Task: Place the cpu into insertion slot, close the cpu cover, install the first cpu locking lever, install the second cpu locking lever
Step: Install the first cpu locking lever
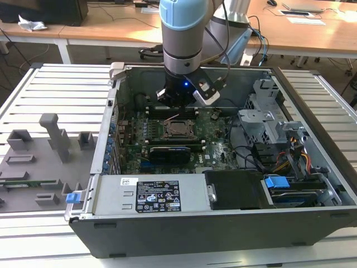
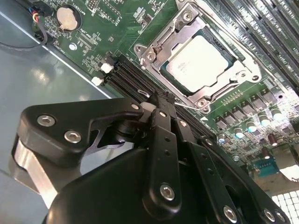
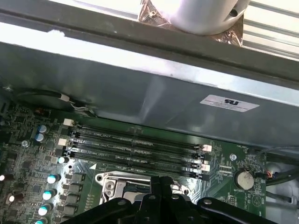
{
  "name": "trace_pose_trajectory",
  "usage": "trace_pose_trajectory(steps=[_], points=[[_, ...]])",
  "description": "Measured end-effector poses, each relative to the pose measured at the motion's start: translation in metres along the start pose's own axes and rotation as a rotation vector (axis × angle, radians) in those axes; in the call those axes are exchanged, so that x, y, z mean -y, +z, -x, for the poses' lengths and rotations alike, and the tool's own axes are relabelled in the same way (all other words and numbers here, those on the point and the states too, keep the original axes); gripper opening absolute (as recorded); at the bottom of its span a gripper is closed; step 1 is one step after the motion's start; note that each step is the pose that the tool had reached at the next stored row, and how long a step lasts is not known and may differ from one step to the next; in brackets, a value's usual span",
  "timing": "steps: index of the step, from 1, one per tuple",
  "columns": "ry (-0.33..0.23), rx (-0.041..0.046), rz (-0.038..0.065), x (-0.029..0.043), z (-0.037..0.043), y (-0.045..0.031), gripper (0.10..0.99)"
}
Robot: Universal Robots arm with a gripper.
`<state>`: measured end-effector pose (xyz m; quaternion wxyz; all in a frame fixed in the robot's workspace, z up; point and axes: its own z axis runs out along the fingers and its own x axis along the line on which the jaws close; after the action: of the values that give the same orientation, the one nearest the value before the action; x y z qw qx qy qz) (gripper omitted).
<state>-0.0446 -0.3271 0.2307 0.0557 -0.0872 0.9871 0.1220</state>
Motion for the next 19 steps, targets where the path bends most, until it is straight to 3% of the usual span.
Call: trace_pose_trajectory(steps=[1, 3, 6, 8, 9, 11, 19], points=[[0.0, 0.0001, -0.003, -0.0023, -0.0003, 0.0024, 0.106], [0.001, -0.003, -0.022, -0.0108, -0.001, 0.016, 0.106], [0.001, 0.0002, -0.028, -0.0108, -0.0012, 0.0167, 0.106], [0.003, 0.0087, -0.033, -0.0105, -0.0012, 0.0171, 0.106], [0.011, 0.0202, -0.036, -0.0103, -0.0014, 0.0185, 0.106], [0.025, 0.0289, -0.047, -0.0099, -0.0017, 0.02, 0.106], [0.059, 0.0347, -0.074, -0.0094, -0.0042, 0.0255, 0.106]])
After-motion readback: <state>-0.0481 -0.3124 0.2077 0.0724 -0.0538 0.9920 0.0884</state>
